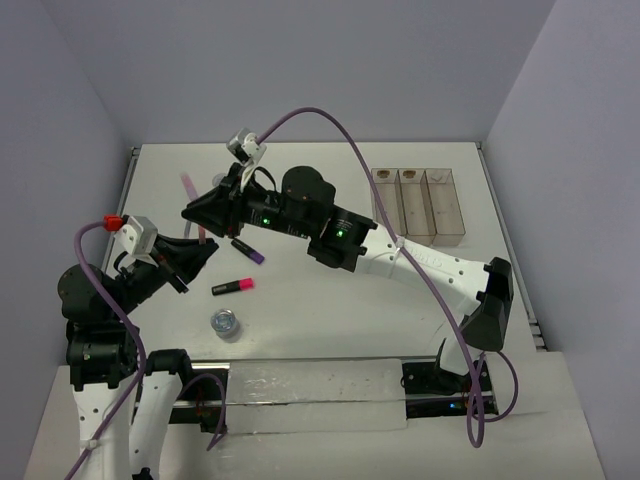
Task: Sort the stationery into containers
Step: Close the pen cap on the pen.
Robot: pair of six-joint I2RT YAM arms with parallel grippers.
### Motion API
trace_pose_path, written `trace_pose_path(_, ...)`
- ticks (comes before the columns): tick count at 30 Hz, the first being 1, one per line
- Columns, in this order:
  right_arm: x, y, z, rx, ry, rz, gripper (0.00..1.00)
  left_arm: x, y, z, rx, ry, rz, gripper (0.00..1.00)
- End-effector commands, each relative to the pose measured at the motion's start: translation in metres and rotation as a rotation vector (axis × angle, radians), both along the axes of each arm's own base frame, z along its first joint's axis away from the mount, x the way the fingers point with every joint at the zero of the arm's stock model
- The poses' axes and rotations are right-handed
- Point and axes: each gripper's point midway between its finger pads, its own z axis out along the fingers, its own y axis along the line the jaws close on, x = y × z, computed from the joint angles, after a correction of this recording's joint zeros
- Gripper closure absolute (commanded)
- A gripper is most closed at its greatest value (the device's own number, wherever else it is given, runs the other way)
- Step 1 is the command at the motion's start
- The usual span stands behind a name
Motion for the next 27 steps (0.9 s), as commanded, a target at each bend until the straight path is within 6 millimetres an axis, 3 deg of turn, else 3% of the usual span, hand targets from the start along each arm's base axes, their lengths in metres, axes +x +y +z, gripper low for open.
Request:
trace_pose_path(1,-0.01,-0.003,0.015,0.045,-0.011,0.03,0.8,-0.001,-0.001,0.01,-0.008,-0.044,-0.008,1.0)
trace_pose_path(3,-0.011,-0.004,0.014,0.05,-0.007,0.033,0.98,-0.001,-0.001,0.011,-0.012,-0.045,-0.005,1.0)
trace_pose_path(4,-0.012,-0.004,0.011,0.046,-0.001,0.035,1.0,-0.001,-0.001,0.012,-0.015,-0.044,-0.004,1.0)
trace_pose_path(9,-0.017,-0.001,-0.008,0.024,0.016,0.056,1.0,0.004,0.003,0.02,-0.048,-0.043,0.034,1.0)
trace_pose_path(15,-0.032,0.008,-0.053,-0.042,-0.009,0.024,1.0,-0.006,0.002,0.049,-0.057,-0.135,0.019,1.0)
trace_pose_path(20,-0.043,0.012,-0.077,-0.064,0.021,0.058,1.0,-0.008,0.006,0.068,-0.019,-0.226,0.049,1.0)
trace_pose_path(27,-0.054,0.019,-0.107,-0.107,0.059,0.074,1.0,-0.007,0.009,0.073,0.0,-0.255,0.068,1.0)
